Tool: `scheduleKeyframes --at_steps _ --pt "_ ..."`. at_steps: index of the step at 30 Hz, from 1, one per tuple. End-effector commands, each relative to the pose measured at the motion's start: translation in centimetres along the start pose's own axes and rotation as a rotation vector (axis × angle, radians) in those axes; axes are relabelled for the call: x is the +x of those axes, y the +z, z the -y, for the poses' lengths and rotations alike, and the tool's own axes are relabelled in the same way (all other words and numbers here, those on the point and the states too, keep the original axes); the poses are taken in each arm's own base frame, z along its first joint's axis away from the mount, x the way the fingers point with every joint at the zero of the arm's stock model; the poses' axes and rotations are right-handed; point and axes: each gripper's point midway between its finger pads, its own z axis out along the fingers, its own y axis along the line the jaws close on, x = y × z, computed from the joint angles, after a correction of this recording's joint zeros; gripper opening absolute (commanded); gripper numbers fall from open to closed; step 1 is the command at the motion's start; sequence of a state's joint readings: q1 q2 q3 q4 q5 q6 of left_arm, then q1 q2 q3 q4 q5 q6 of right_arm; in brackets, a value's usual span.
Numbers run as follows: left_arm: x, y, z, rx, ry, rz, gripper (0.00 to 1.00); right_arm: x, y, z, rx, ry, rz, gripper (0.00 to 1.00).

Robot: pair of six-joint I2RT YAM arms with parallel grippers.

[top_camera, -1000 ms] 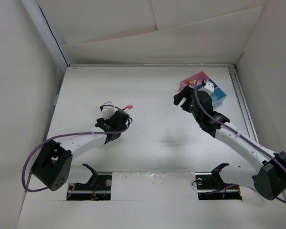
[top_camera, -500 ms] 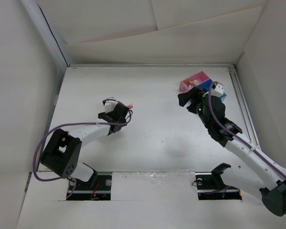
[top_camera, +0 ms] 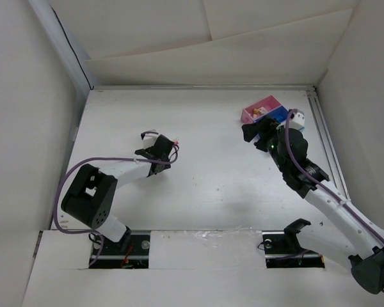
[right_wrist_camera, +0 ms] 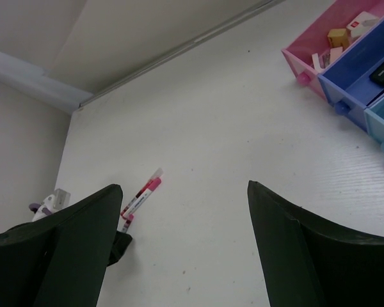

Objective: Sort the stationery into containers
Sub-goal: Grab a piece of stationery with the left arm

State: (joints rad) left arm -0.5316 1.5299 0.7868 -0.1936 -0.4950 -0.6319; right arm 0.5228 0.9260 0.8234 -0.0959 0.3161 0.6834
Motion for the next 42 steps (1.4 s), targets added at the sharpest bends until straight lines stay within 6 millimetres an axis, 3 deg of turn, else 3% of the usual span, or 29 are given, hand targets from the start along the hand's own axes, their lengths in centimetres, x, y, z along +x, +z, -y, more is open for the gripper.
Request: scheduleKeyframes --at_steps 1,10,12,19,21,26,31,40,42 --pt "-1.1 0.3 0.9 0.012 -0.002 0.012 0.6 -0.7 0.4 -0.1 -0.016 -0.002 0.018 0.85" --pt "-0.7 0.7 2.2 0.063 0.02 -0.011 0.46 -0.5 1.3 2.3 0.052 0.006 0.019 0.85" --pt "-1.1 0.4 2.3 0.071 0.014 -0.002 0.45 0.7 1.9 2.9 0.062 -0.002 -0.021 0.85" --pt "-2.4 -1.7 3.0 0.174 -0.037 0.044 0.42 3.3 3.3 5.0 0.104 -0.035 -0.106 0.68" --pt "-2.4 -1.7 3.0 0.174 -0.037 0.044 0.44 3.8 3.5 5.1 0.086 -0.049 -0.135 0.68" --pt "-2.1 -1.8 3.3 0.2 -0.043 0.042 0.55 6.5 3.6 5.5 0.051 -0.099 -0.235 0.55" --pt "-1.9 -0.9 2.2 0.128 -0.029 0.052 0.59 8.1 3.4 5.3 0.013 -0.117 -0.287 0.55" --pt "-1.0 0.9 1.3 0.059 -0.024 0.023 0.59 8.8 2.9 4.0 -0.036 -0.113 -0.305 0.55" --pt "-0.3 1.7 1.3 0.05 -0.017 -0.01 0.48 8.8 2.9 4.0 -0.036 -0.113 -0.305 0.55"
